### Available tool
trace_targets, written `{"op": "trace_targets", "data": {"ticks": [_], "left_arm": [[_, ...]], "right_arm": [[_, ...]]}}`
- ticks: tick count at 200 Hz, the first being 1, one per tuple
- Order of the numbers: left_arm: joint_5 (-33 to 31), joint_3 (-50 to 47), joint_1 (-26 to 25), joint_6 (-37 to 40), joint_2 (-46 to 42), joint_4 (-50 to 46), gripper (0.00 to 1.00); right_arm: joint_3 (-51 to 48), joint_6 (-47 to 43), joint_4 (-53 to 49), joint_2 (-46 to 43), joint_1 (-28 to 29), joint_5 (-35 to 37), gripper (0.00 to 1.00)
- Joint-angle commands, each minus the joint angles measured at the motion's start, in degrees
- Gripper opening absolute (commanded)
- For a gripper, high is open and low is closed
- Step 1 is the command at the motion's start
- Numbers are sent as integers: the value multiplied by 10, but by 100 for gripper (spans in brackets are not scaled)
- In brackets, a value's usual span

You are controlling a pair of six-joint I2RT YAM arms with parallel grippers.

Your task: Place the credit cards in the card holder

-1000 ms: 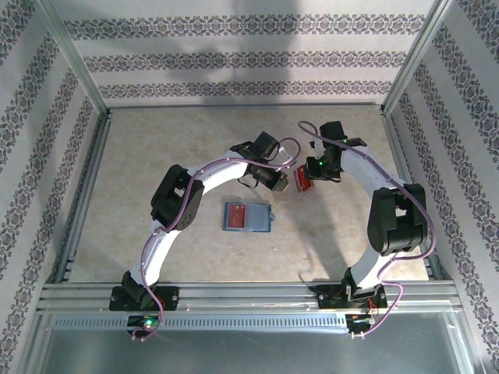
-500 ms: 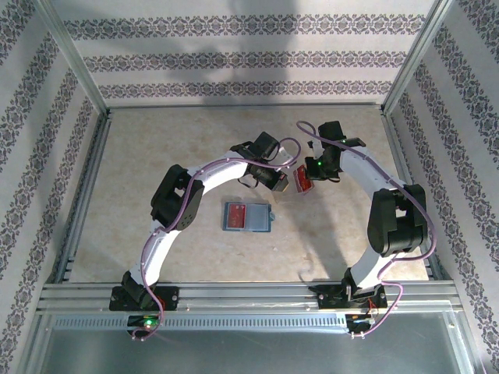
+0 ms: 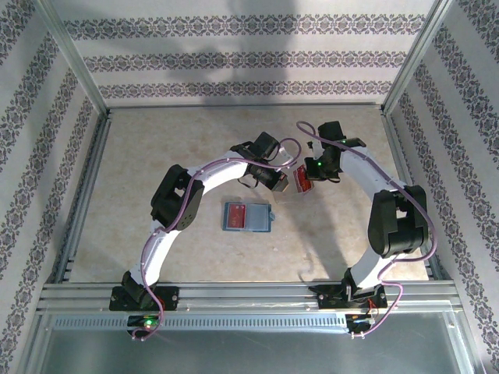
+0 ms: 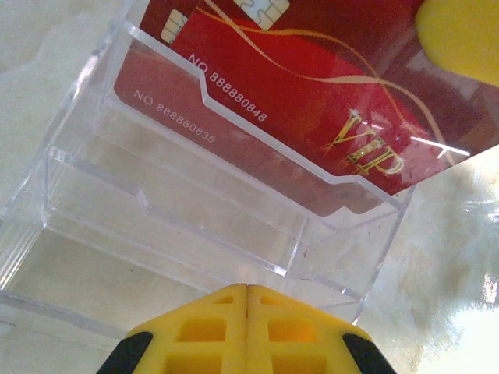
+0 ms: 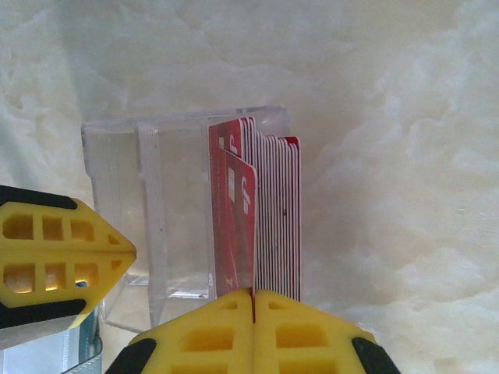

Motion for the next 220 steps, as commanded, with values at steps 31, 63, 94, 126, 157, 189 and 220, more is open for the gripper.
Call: {"op": "trace_targets", "data": {"ticks": [31, 63, 94, 126, 157, 189, 220], "left_arm": [[-24, -9, -3, 11, 15, -40, 0], [-22, -10, -3, 10, 14, -41, 0], [-21, -8, -3, 10, 11, -41, 0], [-21, -8, -3, 9, 7, -42, 0], [-19, -10, -2, 9, 0, -44, 0], [-13, -11, 0, 2, -17, -45, 4], [-14, 0, 5, -9, -44, -49, 15]], "right_arm": [[3, -5, -21, -22, 11, 4, 0], [8, 0, -24, -27, 16, 8, 0], [13, 3, -26, -21, 25, 29, 0], [22, 6, -29, -13, 37, 47, 0], [30, 5, -38, -24, 32, 53, 0], [34, 3, -53, -44, 27, 40, 0], [36, 9, -65, -71, 23, 23, 0]]}}
